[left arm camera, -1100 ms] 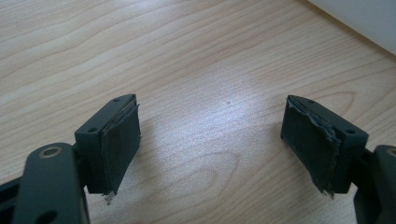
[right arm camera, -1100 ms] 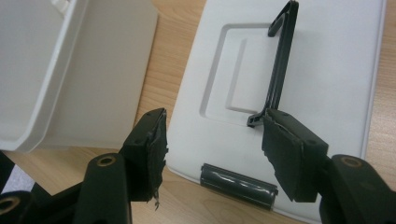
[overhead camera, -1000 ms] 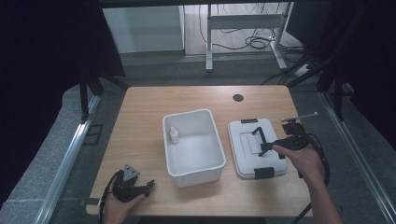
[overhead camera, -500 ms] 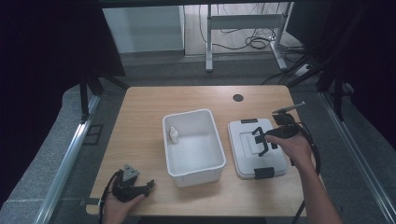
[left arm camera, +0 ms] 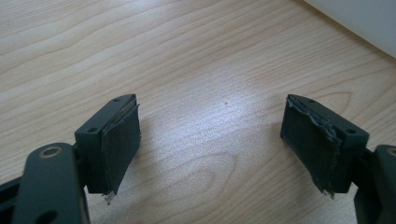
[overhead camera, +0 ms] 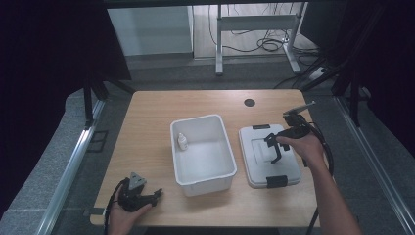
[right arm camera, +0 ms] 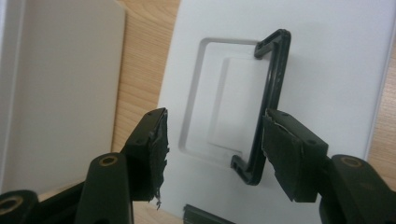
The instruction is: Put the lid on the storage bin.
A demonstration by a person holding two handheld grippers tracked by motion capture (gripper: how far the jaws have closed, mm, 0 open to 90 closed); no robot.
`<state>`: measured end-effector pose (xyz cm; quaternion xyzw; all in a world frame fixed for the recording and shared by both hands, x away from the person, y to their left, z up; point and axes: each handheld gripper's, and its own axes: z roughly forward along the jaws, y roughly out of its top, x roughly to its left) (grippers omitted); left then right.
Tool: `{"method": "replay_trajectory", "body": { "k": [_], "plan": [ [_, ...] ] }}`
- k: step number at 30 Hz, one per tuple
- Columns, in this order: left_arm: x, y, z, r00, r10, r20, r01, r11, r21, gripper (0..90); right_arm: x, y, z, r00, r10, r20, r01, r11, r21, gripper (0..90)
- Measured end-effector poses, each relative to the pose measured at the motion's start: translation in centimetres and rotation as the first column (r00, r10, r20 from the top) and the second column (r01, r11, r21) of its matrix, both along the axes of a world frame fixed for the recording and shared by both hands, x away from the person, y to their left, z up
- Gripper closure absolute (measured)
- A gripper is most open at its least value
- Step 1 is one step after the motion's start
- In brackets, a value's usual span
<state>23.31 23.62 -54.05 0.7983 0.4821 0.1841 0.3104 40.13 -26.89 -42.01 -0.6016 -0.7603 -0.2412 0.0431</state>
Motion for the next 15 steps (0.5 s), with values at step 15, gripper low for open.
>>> {"method": "replay_trajectory", "body": {
  "k": [15],
  "plan": [
    [0.1,0.0,0.0,1.0,-0.004,-0.003,0.004,1.0,-0.006,19.9,2.8,-1.0,-1.9,0.9967,-0.036,-0.073,0.036,0.9993,0.001,51.2]
  ]
}}
